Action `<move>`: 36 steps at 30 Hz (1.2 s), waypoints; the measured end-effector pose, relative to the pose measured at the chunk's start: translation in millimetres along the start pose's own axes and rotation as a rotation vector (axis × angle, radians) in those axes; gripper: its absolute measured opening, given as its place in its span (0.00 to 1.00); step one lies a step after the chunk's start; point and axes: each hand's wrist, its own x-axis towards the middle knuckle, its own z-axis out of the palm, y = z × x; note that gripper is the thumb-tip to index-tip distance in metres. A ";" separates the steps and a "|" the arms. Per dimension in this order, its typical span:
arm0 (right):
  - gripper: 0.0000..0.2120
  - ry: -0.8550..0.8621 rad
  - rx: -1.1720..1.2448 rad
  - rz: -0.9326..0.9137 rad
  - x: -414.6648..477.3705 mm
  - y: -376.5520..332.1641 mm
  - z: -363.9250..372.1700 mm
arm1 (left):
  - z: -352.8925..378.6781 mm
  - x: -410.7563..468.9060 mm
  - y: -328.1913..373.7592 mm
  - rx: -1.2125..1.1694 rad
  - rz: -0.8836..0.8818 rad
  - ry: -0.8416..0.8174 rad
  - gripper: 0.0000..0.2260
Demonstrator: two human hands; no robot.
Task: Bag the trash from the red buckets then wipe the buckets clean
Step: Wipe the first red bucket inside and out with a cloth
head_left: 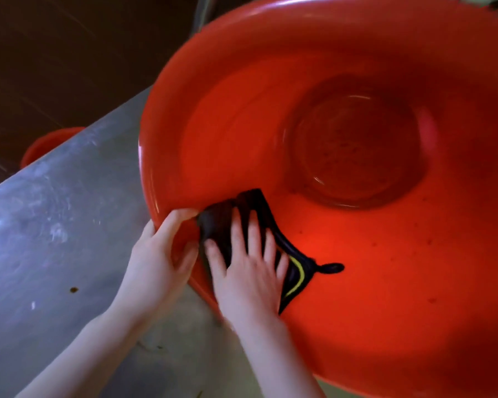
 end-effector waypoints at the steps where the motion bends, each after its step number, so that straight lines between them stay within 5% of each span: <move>1: 0.34 0.005 -0.008 0.063 17.4 6.6 0.9 | 0.6 -1.4 -0.7 0.001 0.004 0.000 0.25; 6: 0.32 -0.149 0.164 0.399 126.1 39.9 -22.8 | 7.6 -10.4 -0.7 -0.024 0.034 -0.005 0.24; 15: 0.34 0.087 0.133 -0.123 5.6 -4.2 1.7 | 10.8 -12.0 -6.7 -0.026 0.022 0.001 0.27; 24: 0.32 -0.133 0.229 0.229 135.0 29.5 -19.4 | -15.1 -7.8 10.4 0.046 -0.013 -0.099 0.30; 27: 0.32 -0.105 0.158 0.177 133.5 36.9 -12.4 | -48.5 16.6 35.8 0.293 0.319 0.211 0.26; 30: 0.32 -0.094 0.074 0.113 124.4 45.5 -9.8 | -68.0 41.0 48.3 0.399 0.530 0.251 0.25; 36: 0.34 -0.110 -0.173 0.022 116.0 59.5 -25.8 | -53.8 25.7 13.2 0.259 0.267 0.181 0.32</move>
